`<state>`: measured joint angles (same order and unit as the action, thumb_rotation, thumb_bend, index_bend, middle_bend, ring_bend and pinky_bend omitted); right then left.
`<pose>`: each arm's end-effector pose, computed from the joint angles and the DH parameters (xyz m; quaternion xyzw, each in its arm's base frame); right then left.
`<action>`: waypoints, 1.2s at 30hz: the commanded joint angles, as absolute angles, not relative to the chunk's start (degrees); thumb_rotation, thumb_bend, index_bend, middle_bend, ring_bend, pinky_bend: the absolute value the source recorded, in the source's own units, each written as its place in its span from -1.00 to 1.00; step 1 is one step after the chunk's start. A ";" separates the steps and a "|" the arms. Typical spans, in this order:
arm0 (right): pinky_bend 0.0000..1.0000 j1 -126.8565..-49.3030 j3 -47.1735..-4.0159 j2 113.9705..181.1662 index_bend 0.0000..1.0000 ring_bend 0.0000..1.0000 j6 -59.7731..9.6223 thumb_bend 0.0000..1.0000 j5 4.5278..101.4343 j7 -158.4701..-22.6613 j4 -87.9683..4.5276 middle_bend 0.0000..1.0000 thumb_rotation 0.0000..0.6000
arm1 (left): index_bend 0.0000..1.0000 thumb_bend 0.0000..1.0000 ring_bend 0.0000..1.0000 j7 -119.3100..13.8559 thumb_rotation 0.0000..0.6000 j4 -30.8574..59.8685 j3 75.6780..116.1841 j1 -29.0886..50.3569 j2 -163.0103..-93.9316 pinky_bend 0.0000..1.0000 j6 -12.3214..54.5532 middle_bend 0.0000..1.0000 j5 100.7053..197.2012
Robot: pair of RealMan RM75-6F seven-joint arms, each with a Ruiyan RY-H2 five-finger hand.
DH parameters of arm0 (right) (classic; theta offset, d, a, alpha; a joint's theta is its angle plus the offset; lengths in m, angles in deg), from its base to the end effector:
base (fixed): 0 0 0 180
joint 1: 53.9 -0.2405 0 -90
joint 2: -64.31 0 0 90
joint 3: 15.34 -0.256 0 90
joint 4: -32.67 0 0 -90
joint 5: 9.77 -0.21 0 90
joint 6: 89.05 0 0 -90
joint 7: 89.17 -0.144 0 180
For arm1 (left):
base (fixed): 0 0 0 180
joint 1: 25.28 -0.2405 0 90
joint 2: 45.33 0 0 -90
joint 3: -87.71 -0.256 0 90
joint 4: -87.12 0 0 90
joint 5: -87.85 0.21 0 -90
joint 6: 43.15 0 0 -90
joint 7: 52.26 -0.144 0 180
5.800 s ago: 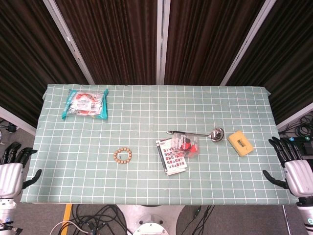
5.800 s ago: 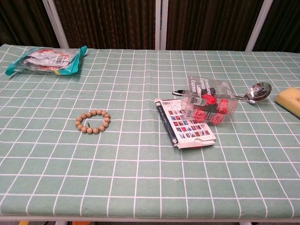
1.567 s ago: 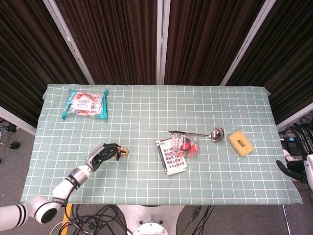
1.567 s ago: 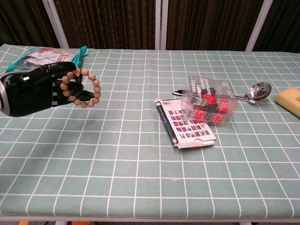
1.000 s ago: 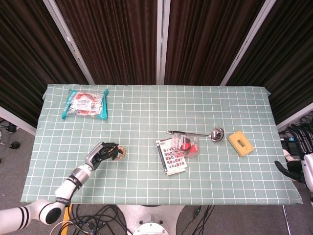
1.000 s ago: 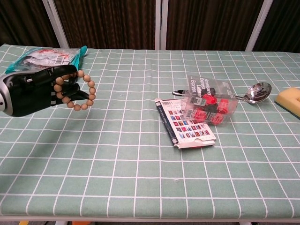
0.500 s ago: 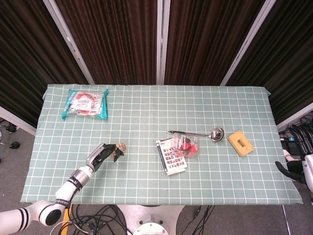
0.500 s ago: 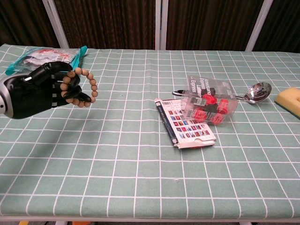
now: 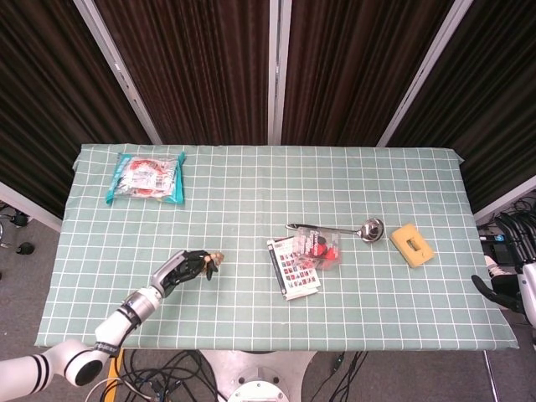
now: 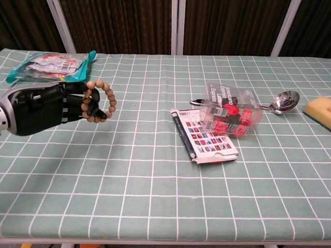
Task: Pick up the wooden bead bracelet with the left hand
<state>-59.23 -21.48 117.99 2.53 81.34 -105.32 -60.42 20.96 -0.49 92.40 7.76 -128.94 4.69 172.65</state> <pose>-0.2904 -0.1929 0.2316 0.5760 -0.3449 0.4930 0.5534 -0.1882 0.2786 -0.0229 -0.3668 -0.8130 -0.4517 0.0222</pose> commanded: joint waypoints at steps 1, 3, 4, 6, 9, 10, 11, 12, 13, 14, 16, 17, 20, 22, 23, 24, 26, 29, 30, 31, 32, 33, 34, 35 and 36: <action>-1.00 -59.30 -21.50 118.00 -1.00 -1.00 2.40 -0.80 81.27 -105.31 -60.44 -0.90 1.00 | -0.16 0.28 -0.35 22.63 0.42 0.28 91.71 8.34 -128.91 -0.90 4.94 0.09 174.01; -1.00 -59.35 -21.49 118.03 -1.00 -1.00 2.25 -0.80 81.21 -105.27 -60.45 -0.89 1.00 | -0.23 0.28 -0.37 23.59 0.42 0.66 91.49 8.53 -128.91 -0.90 5.27 0.04 174.55; -1.00 -59.39 -21.48 118.06 -1.00 -1.00 2.13 -0.80 81.16 -105.26 -60.45 -0.89 1.00 | -0.25 0.28 -0.37 24.32 0.39 0.87 91.41 8.63 -128.94 -0.90 5.51 0.03 174.75; -1.00 -59.43 -21.46 118.13 -1.00 -1.00 1.98 -0.80 81.09 -105.26 -60.42 -0.89 1.00 | -0.25 0.26 -0.37 25.63 0.17 1.06 91.35 8.76 -129.00 -0.90 5.84 0.02 174.89; -1.00 -59.47 -21.44 118.25 -1.00 -1.00 1.83 -0.80 81.00 -105.23 -60.32 -0.89 1.00 | -0.24 0.17 -0.37 27.58 -0.27 1.42 91.03 9.02 -128.87 -0.90 6.18 0.04 175.32; -1.00 -59.50 -21.44 118.28 -1.00 -1.00 1.75 -0.80 80.96 -105.24 -60.30 -0.89 1.00 | -0.23 0.12 -0.37 27.99 -0.37 1.61 90.90 9.14 -128.84 -0.90 6.29 0.05 175.44; -1.00 -59.53 -21.44 118.31 -1.00 -1.00 1.69 -0.80 80.94 -105.24 -60.29 -0.89 1.00 | -0.22 0.07 -0.37 28.14 -0.41 1.71 90.77 9.21 -128.82 -0.90 6.35 0.06 175.50; -1.00 -59.55 -21.45 118.32 -1.00 -1.00 1.65 -0.80 80.93 -105.25 -60.28 -0.89 1.00 | -0.20 0.02 -0.37 28.22 -0.42 1.80 90.71 9.25 -128.83 -0.89 6.45 0.07 175.45; -1.00 -59.58 -21.45 118.35 -1.00 -1.00 1.62 -0.80 80.94 -105.26 -60.27 -0.89 1.00 | -0.19 0.00 -0.37 28.17 -0.41 1.88 90.66 9.29 -128.85 -0.89 6.50 0.09 175.25; -1.00 -59.59 -21.45 118.36 -1.00 -1.00 1.60 -0.80 80.94 -105.26 -60.26 -0.89 1.00 | -0.17 -0.02 -0.37 28.08 -0.40 1.91 90.64 9.34 -128.86 -0.89 6.48 0.10 175.05; -1.00 -59.60 -21.44 118.38 -1.00 -1.00 1.61 -0.80 80.98 -105.24 -60.23 -0.89 1.00 | -0.14 -0.02 -0.37 27.51 -0.40 1.97 90.60 9.47 -128.88 -0.89 6.34 0.13 174.55; -1.00 -59.58 -21.44 118.38 -1.00 -1.00 1.63 -0.80 80.98 -105.23 -60.23 -0.89 1.00 | -0.11 -0.03 -0.36 27.17 -0.32 1.94 90.63 9.53 -128.91 -0.89 6.29 0.16 174.31; -1.00 -59.56 -21.43 118.38 -1.00 -1.00 1.68 -0.80 80.99 -105.23 -60.21 -0.89 1.00 | -0.07 -0.02 -0.35 26.44 0.13 1.66 90.61 9.70 -128.85 -0.89 6.02 0.21 173.66; -1.00 -59.53 -21.41 118.39 -1.00 -1.00 1.69 -0.80 80.98 -105.27 -60.19 -0.89 1.00 | -0.06 -0.01 -0.35 26.08 0.27 1.46 90.62 9.74 -128.85 -0.89 5.91 0.22 173.22; -1.00 -59.52 -21.40 118.39 -1.00 -1.00 1.70 -0.80 80.98 -105.28 -60.19 -0.89 1.00 | -0.05 -0.01 -0.35 25.97 0.29 1.38 90.60 9.77 -128.84 -0.89 5.89 0.22 173.12; -1.00 -59.50 -21.39 118.38 -1.00 -1.00 1.70 -0.80 80.98 -105.28 -60.17 -0.89 1.00 | -0.05 0.00 -0.35 25.87 0.33 1.31 90.61 9.76 -128.82 -0.89 5.91 0.22 173.00; -1.00 -59.47 -21.40 118.39 -1.00 -1.00 1.79 -0.80 80.98 -105.35 -60.14 -0.89 1.00 | -0.04 0.01 -0.35 25.60 0.38 1.18 90.58 9.74 -128.79 -0.89 5.97 0.23 172.79; -1.00 -59.40 -21.41 118.42 -1.00 -1.00 1.93 -0.80 81.00 -105.48 -60.04 -0.89 1.00 | -0.03 0.01 -0.35 25.38 0.45 0.96 90.59 9.68 -128.77 -0.89 6.02 0.23 172.42; -1.00 -59.39 -21.39 118.42 -1.00 -1.00 1.95 -0.80 81.03 -105.52 -60.01 -0.89 1.00 | -0.03 0.01 -0.35 25.36 0.48 0.91 90.60 9.67 -128.77 -0.89 6.01 0.23 172.32; -1.00 -59.38 -21.38 118.43 -1.00 -1.00 1.97 -0.80 81.04 -105.58 -59.97 -0.89 1.00 | -0.03 0.01 -0.35 25.28 0.52 0.86 90.61 9.66 -128.75 -0.89 6.03 0.24 172.23; -1.00 -59.38 -21.38 118.44 -1.00 -1.00 1.97 -0.80 81.03 -105.61 -59.93 -0.89 1.00 | -0.03 0.01 -0.34 25.21 0.55 0.82 90.57 9.65 -128.74 -0.89 6.02 0.24 172.21; -1.00 -59.36 -21.37 118.45 -1.00 -1.00 1.95 -0.80 81.01 -105.66 -59.89 -0.89 1.00 | -0.02 0.01 -0.34 25.14 0.56 0.78 90.56 9.62 -128.76 -0.89 6.03 0.25 172.13; -1.00 -59.34 -21.35 118.48 -1.00 -1.00 1.97 -0.80 81.01 -105.74 -59.85 -0.89 1.00 | -0.01 0.02 -0.34 25.11 0.56 0.68 90.55 9.56 -128.78 -0.89 6.08 0.25 172.01; -1.00 -59.33 -21.34 118.49 -1.00 -1.00 1.97 -0.80 81.02 -105.79 -59.81 -0.89 1.00 | 0.00 0.03 -0.33 25.12 0.56 0.62 90.57 9.54 -128.77 -0.89 6.10 0.26 171.95; -1.00 -59.31 -21.32 118.49 -1.00 -1.00 2.00 -0.80 81.04 -105.80 -59.77 -0.89 1.00 | 0.00 0.04 -0.33 25.01 0.56 0.60 90.57 9.52 -128.76 -0.89 6.14 0.26 171.92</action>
